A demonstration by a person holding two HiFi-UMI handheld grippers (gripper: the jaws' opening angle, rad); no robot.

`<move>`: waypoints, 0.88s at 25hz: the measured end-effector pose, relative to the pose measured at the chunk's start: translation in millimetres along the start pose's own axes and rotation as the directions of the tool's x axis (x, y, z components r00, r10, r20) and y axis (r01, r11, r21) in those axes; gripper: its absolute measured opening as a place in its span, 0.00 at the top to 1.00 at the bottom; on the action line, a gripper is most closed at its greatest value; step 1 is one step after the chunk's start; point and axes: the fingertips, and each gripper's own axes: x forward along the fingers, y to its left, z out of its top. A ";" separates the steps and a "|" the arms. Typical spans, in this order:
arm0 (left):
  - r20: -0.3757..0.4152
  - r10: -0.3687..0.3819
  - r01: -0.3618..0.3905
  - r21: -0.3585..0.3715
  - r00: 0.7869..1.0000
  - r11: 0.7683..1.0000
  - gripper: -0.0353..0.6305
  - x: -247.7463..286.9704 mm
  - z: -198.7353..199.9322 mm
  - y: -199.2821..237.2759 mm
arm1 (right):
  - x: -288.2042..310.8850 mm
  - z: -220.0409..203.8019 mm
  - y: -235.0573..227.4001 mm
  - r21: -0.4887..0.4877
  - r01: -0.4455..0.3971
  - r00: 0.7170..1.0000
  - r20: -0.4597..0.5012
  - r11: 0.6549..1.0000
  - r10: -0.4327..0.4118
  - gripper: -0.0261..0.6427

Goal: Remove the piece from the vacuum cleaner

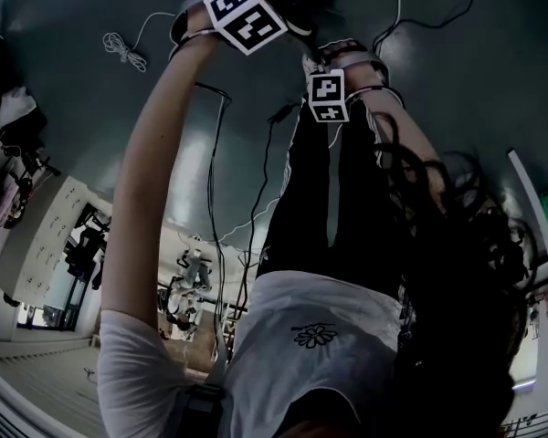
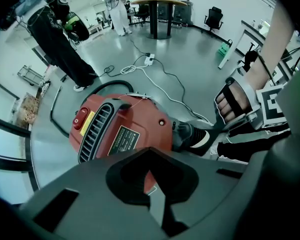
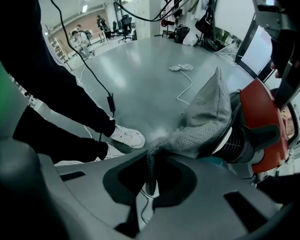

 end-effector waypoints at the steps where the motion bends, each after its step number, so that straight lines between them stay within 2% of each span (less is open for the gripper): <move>1: 0.000 0.000 0.000 -0.002 1.000 1.000 0.95 -0.2 1.0 -0.3 | 0.6 -0.1 0.4 0.004 -0.001 1.000 0.003 1.000 0.001 0.92; 5: 0.004 0.004 -0.004 -0.001 1.000 1.000 0.95 -1.4 1.0 0.0 | 0.6 0.1 1.0 0.034 0.002 1.000 0.017 0.999 -0.002 0.92; 13: -0.006 -0.010 0.010 0.013 1.000 1.000 0.95 -1.6 2.5 -3.4 | 6.4 4.9 5.4 0.033 -0.015 1.000 -0.004 0.999 0.015 0.92; 19: 0.009 -0.013 0.013 0.005 1.000 1.000 0.95 -0.4 0.6 1.3 | 14.3 11.8 7.0 0.035 -0.027 0.999 0.022 0.999 0.026 0.92; 21: 0.009 -0.015 0.014 0.004 1.000 1.000 0.95 0.6 -0.3 2.4 | 21.1 15.2 13.7 0.015 -0.067 0.998 0.016 0.998 0.067 0.92; 22: 0.010 -0.014 0.014 0.003 1.000 1.000 0.95 0.4 -0.8 3.0 | 25.1 13.2 23.6 -0.024 -0.119 0.993 -0.009 0.993 0.118 0.92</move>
